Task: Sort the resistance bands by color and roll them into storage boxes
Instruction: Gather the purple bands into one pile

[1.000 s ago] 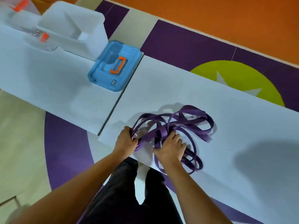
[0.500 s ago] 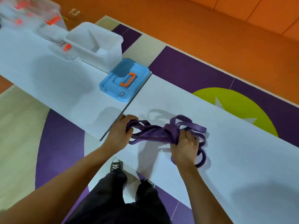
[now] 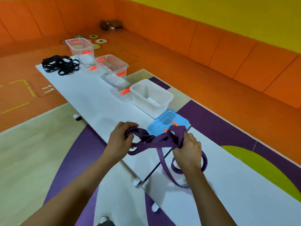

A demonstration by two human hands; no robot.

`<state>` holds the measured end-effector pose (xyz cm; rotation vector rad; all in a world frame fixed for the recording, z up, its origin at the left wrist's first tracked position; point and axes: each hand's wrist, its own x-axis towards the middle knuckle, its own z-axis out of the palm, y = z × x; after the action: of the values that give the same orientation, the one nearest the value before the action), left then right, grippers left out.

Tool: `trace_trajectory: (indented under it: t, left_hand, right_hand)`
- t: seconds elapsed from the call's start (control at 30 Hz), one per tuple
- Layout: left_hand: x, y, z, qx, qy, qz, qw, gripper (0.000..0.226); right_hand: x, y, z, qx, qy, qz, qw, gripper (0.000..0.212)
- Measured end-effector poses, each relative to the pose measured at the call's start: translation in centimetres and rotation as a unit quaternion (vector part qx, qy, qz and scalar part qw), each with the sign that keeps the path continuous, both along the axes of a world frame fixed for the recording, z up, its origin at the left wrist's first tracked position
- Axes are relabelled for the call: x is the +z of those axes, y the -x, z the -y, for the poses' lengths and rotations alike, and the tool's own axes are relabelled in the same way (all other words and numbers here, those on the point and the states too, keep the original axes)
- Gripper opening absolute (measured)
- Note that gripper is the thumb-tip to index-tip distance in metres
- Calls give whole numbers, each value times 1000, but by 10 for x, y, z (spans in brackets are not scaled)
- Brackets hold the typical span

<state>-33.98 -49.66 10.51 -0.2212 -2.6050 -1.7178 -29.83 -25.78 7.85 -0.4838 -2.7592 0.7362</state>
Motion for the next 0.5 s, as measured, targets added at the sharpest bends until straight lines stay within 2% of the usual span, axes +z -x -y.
trace_trajectory:
  t: [0.07,0.2,0.5]
  left_hand:
    - [7,17,41,22,-20,0,1000,45]
    - [14,49,119,56,2,-28,998,45]
    - [7,125,266,154,32,-39,987,46]
  right_hand:
    - [9,24,40,17,-4,-2,1000,27]
    - [24,69,122,39,15,-17,999,15]
    - [43,185,270,109,27,-37,993,16]
